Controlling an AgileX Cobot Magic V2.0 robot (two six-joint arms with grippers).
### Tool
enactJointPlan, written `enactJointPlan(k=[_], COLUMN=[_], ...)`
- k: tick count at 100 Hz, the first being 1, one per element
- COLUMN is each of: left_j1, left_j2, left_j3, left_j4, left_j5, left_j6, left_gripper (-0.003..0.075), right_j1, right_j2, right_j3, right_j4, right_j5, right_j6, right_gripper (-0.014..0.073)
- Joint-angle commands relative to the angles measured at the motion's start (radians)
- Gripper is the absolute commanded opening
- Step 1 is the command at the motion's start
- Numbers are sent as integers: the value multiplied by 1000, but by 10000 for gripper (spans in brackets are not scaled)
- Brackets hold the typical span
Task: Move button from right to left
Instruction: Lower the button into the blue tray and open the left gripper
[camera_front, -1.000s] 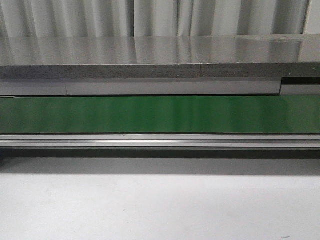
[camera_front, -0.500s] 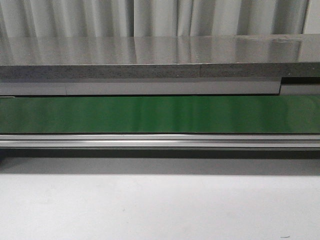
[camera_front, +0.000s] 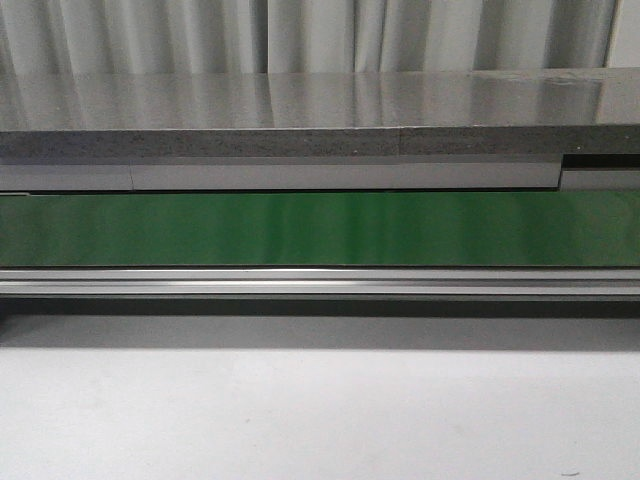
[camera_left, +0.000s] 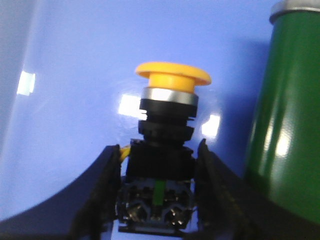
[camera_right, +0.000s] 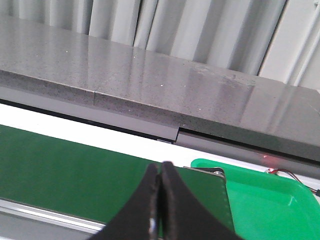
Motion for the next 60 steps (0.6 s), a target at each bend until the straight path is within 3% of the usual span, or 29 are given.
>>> enactJointPlan(k=[1, 16, 38, 60], left_j1=[1, 1, 1, 1], left_j2=[-49, -49, -49, -51], left_j3=[-28, -28, -28, -32], left_j4=[-8, -11, -11, -5], left_j5=[-41, -41, -39, -38], left_j6=[0, 0, 0, 0], left_gripper=[31, 155, 410, 440], right_j1=[-1, -1, -1, -1], right_j2=[9, 9, 9, 9], right_j3=[-27, -27, -27, -27], right_j4=[8, 8, 8, 8], right_j5=[-83, -83, -83, -83], right_j6=[-7, -7, -7, -7], right_gripper=[-68, -68, -68, -68])
